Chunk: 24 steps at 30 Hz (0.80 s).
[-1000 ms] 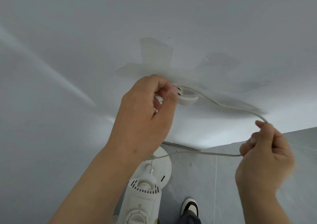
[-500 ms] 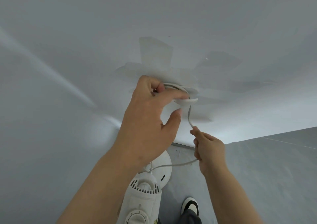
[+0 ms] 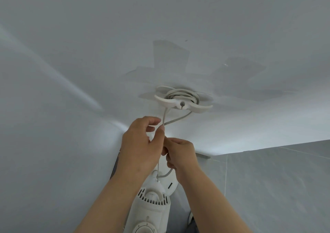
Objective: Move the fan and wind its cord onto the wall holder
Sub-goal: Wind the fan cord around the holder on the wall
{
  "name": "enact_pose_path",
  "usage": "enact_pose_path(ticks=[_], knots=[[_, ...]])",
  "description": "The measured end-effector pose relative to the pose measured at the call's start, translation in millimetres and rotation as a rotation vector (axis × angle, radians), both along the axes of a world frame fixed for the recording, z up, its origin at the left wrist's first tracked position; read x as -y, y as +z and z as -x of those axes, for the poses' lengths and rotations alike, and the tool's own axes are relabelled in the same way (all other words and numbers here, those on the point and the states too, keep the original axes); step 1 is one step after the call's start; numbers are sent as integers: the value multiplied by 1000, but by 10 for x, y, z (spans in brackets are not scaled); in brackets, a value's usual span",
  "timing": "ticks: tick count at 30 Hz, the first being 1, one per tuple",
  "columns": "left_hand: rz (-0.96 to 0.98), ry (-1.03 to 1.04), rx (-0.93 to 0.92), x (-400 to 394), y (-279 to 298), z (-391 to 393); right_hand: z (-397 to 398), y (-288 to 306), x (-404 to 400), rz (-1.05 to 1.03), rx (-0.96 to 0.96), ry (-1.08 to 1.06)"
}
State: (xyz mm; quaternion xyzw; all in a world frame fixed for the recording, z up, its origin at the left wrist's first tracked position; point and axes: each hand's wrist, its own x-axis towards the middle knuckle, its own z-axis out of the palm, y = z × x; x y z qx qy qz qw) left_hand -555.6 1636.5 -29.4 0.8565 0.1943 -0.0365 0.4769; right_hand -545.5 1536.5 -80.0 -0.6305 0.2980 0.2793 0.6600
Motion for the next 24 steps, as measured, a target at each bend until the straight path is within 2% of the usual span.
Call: enact_pose_path(ticks=[4,10,14,20,24], knots=[[37,-39,2,-41,-101,11,1,55,-16,11,18,-15],[-2,39,133,-43,-93,15,10,68,-17,197,119,-118],[14,-100,57,0,-116,25,114,18,-20,235,156,-151],[-1,-45,34,-29,-171,4,342,-91,-45,162,138,-214],[-12,-77,55,-45,-190,16,391,-132,-72,101,170,-94]])
